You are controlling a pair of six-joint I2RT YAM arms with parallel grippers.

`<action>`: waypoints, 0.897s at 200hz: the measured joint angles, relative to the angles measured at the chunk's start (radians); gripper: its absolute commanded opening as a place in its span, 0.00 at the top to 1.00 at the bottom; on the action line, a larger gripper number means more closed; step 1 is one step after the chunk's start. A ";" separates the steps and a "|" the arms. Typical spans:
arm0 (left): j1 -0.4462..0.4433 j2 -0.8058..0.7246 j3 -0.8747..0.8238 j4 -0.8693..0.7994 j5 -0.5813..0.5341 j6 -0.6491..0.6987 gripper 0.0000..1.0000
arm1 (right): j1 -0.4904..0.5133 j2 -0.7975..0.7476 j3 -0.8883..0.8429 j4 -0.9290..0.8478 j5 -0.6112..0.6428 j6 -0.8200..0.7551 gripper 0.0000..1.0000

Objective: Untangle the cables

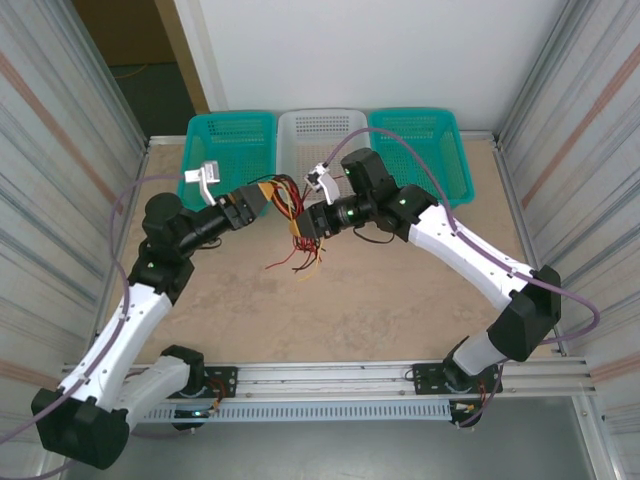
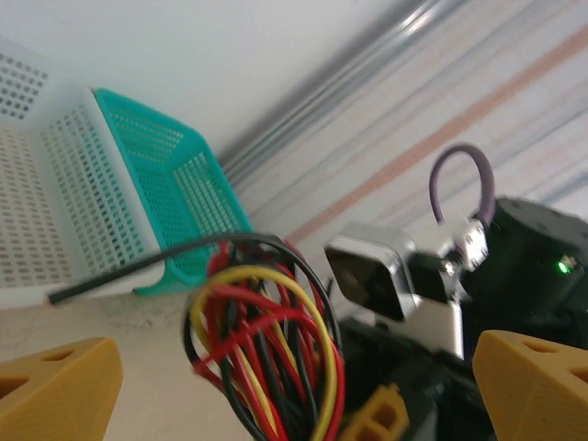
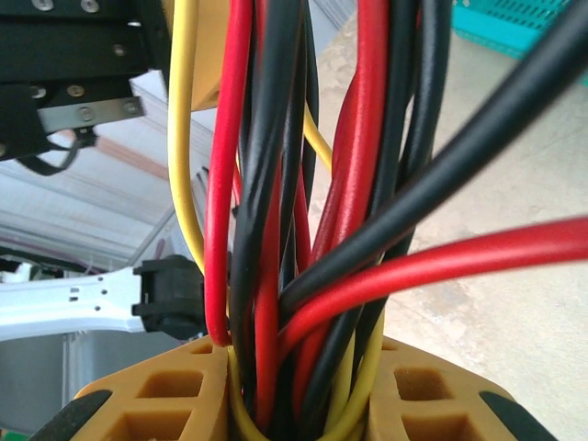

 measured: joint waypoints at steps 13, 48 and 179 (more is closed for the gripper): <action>0.000 0.008 0.016 -0.046 0.048 0.021 0.01 | 0.000 0.000 0.000 -0.011 0.002 -0.007 0.81; -0.007 0.084 -0.006 -0.047 0.140 -0.006 0.07 | 0.010 0.000 0.000 -0.018 0.002 -0.020 0.80; -0.129 0.212 -0.050 0.219 0.162 -0.157 0.95 | 0.051 0.007 -0.002 -0.030 -0.028 -0.029 0.69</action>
